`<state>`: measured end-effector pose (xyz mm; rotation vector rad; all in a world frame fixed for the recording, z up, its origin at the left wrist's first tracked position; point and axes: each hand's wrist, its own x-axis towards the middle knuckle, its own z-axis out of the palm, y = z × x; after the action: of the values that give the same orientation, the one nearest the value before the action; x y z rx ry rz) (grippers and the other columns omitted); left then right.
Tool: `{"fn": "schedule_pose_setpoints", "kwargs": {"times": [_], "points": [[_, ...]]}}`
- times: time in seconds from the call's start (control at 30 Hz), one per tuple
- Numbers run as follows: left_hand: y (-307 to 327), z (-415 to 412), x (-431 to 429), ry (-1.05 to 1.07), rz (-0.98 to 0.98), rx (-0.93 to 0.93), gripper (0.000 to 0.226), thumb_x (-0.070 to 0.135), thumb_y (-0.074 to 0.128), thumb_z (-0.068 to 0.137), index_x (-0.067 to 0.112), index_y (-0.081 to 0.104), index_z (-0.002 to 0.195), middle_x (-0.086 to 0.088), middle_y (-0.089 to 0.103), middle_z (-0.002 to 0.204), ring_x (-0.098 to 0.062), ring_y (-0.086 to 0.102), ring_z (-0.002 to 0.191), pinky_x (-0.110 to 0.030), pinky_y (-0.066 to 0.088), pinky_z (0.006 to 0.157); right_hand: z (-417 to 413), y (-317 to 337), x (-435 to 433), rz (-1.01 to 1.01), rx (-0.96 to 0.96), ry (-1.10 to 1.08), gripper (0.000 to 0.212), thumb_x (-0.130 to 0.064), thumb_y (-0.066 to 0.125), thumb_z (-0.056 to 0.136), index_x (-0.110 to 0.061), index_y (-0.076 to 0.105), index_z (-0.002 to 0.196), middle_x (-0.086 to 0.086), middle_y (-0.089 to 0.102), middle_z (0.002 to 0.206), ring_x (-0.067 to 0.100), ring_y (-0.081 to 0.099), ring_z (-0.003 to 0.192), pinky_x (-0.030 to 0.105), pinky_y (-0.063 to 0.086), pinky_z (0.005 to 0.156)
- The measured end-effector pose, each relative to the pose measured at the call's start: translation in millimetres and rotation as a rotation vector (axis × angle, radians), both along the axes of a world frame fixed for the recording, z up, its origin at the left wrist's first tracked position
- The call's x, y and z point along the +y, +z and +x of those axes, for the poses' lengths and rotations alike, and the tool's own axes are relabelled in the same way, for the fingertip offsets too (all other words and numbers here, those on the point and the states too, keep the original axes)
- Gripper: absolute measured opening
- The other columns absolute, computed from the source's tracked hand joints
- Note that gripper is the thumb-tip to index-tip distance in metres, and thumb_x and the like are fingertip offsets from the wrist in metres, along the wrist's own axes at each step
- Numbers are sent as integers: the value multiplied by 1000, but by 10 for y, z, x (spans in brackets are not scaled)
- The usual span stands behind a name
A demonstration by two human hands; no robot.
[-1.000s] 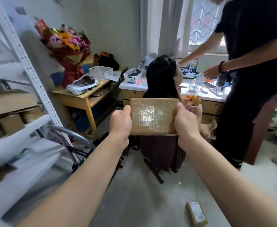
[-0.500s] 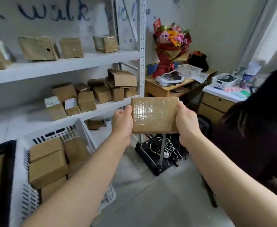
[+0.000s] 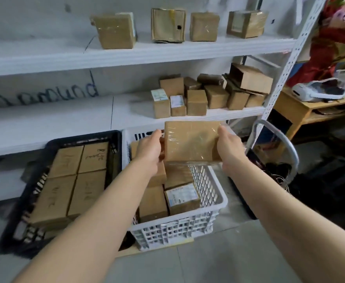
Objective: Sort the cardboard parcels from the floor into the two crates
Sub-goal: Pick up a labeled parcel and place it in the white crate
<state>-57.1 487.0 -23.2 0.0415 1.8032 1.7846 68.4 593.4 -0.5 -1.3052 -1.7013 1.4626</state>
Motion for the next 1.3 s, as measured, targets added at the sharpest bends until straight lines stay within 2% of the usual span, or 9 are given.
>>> {"fn": "schedule_pose_setpoints", "kwargs": {"times": [0.13, 0.27, 0.47, 0.53, 0.63, 0.73, 0.87, 1.07, 1.3], "points": [[-229, -358, -260, 29, -12, -60, 24, 31, 49, 97, 11, 62, 98, -6, 67, 88, -19, 64, 77, -32, 54, 70, -415, -267, -146, -62, -39, 48, 46, -32, 34, 102, 5, 57, 118, 16, 54, 105, 30, 52, 107, 37, 40, 94], [-483, -554, -460, 70, -68, -150, 31, 33, 53, 95, 9, 62, 112, -10, 70, 100, -27, 67, 95, -44, 56, 86, -691, -546, -251, -135, -103, 95, 46, -33, 36, 101, 4, 57, 117, 22, 57, 120, 34, 52, 113, 39, 40, 96], [-916, -632, -513, 158, -177, -243, 32, 36, 53, 93, 10, 64, 109, -9, 69, 96, -28, 65, 91, -41, 54, 87, -933, -997, -222, -256, -259, 204, 51, -36, 34, 103, 3, 48, 131, 15, 52, 121, 31, 48, 118, 31, 37, 88], [-1144, -668, -498, 176, -232, -288, 49, 46, 58, 83, 12, 61, 117, -8, 67, 106, -30, 63, 100, -46, 50, 94, -990, -1182, -200, -311, -308, 237, 54, -39, 34, 102, 3, 46, 134, 16, 52, 122, 31, 49, 112, 31, 38, 87], [-1683, -796, -471, 182, -318, -361, 75, 57, 54, 67, 21, 52, 132, -7, 58, 132, -33, 55, 119, -51, 43, 101, -1102, -1515, -152, -374, -349, 277, 55, -40, 35, 101, 3, 47, 133, 18, 53, 128, 33, 51, 117, 37, 41, 101], [-1829, -761, -442, 167, -365, -417, 73, 59, 53, 70, 23, 51, 133, -7, 55, 135, -34, 53, 122, -52, 41, 102, -1173, -1821, -79, -446, -356, 313, 51, -40, 39, 99, 0, 52, 129, 20, 56, 129, 37, 53, 118, 47, 43, 103], [-2039, -772, -432, 187, -401, -463, 66, 58, 53, 78, 25, 49, 135, -6, 53, 138, -33, 52, 123, -53, 41, 102, -1258, -2234, 19, -549, -372, 312, 55, -46, 46, 94, -2, 54, 126, 18, 59, 124, 37, 57, 113, 51, 45, 100], [-1939, -636, -329, 134, -546, -336, 45, 32, 34, 103, 11, 36, 144, -10, 40, 148, -31, 38, 134, -42, 31, 108, -1412, -2827, 136, -606, -443, 325, 65, -55, 47, 83, -8, 53, 128, 16, 58, 125, 36, 55, 113, 51, 42, 102], [-2093, -627, -277, 105, -605, -250, 53, 33, 33, 103, 18, 22, 152, -5, 31, 154, -28, 33, 139, -43, 27, 112, -1492, -2665, 76, -705, -376, 256, 53, -49, 48, 91, -9, 54, 124, 12, 61, 119, 30, 58, 108, 48, 46, 100]]}}
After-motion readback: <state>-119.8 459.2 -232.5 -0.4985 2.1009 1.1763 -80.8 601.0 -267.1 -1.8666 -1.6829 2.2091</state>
